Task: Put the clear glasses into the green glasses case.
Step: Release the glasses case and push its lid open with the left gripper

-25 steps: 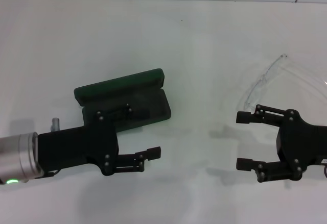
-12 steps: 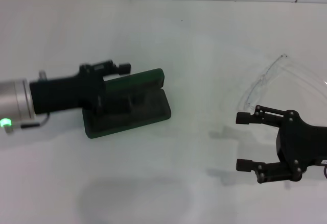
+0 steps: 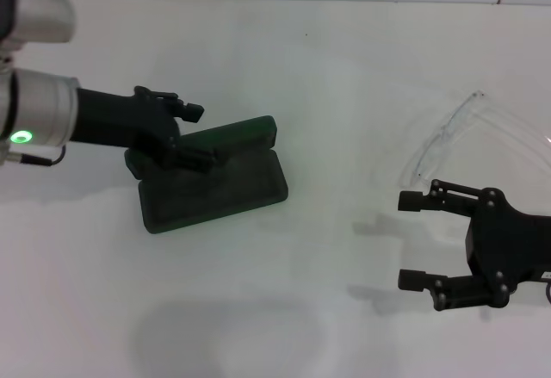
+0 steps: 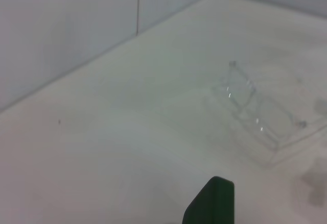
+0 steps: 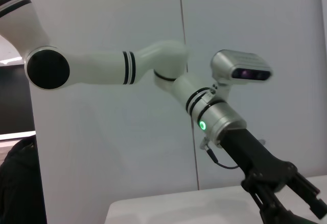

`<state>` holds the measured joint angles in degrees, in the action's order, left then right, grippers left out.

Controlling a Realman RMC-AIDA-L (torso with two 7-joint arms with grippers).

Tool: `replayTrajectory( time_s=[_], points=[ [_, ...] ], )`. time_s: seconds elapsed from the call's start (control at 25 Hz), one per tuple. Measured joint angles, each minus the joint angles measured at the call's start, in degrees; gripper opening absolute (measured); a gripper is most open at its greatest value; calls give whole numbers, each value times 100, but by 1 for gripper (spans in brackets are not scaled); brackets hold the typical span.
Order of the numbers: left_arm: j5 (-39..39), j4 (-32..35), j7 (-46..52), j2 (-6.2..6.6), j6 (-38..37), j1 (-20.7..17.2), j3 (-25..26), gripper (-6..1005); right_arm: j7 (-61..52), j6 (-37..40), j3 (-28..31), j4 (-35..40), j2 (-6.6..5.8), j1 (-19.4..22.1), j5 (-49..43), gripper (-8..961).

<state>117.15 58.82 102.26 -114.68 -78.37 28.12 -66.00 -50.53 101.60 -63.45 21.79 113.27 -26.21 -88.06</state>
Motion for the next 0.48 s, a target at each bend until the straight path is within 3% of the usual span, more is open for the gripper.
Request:
replayTrajectory(
  time_s=[0.32,0.48],
  points=[
    [1558,219,943,-369,36,450,-1,745,0,-1,-17,0,34,2,0,882],
    [1799,274,975,-456,39,485,0,734,0,-17,-19,-1,37,2,0,882]
  ],
)
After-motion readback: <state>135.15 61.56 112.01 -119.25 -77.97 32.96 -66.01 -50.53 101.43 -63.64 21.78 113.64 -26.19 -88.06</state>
